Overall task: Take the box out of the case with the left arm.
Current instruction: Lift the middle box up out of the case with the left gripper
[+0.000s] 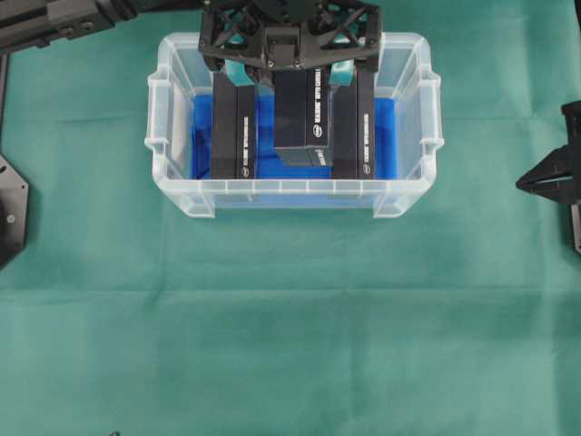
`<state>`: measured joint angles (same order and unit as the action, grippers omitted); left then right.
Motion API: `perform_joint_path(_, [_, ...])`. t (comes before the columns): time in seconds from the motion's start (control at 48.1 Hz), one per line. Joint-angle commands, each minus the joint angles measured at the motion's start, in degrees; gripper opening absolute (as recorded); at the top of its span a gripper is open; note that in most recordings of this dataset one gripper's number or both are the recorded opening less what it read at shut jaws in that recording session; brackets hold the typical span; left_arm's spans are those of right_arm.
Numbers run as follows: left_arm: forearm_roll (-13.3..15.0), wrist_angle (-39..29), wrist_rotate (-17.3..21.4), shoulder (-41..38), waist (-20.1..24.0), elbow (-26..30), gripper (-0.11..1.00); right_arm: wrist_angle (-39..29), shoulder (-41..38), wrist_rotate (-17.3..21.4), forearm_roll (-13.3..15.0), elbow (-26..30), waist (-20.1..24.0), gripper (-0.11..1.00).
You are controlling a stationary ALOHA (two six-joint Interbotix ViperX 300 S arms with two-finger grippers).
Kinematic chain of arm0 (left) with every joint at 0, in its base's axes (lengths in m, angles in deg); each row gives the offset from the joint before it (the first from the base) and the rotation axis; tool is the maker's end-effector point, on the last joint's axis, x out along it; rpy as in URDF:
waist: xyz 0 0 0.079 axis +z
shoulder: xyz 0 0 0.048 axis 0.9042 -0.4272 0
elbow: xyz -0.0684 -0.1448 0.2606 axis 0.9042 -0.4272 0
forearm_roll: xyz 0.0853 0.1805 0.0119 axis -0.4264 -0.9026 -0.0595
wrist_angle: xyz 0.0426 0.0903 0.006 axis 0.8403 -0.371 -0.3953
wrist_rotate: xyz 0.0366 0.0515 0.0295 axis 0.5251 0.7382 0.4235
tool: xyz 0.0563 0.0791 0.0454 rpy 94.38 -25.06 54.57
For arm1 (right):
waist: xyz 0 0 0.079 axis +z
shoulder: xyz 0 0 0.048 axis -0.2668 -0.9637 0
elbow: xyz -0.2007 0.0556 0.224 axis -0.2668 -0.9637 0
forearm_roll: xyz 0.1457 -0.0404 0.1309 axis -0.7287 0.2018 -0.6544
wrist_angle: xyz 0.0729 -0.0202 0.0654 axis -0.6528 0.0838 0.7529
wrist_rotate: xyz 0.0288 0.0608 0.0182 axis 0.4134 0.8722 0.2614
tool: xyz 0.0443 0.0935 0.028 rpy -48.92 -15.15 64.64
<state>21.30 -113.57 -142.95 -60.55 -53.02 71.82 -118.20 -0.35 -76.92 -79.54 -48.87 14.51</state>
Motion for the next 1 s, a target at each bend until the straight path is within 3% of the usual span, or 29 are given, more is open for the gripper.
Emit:
perform_joint_path(0.0, [-0.35, -1.05, 0.0, 2.81, 0.35, 3.34, 0.62, 0.18, -0.53, -0.09, 0.09, 1.41, 0.0, 0.0])
perform_joint_path(0.976, [-0.35, -3.6, 0.09, 2.9, 0.44, 4.04, 0.62, 0.09, -0.53, 0.0, 0.09, 1.41, -0.09, 0.0])
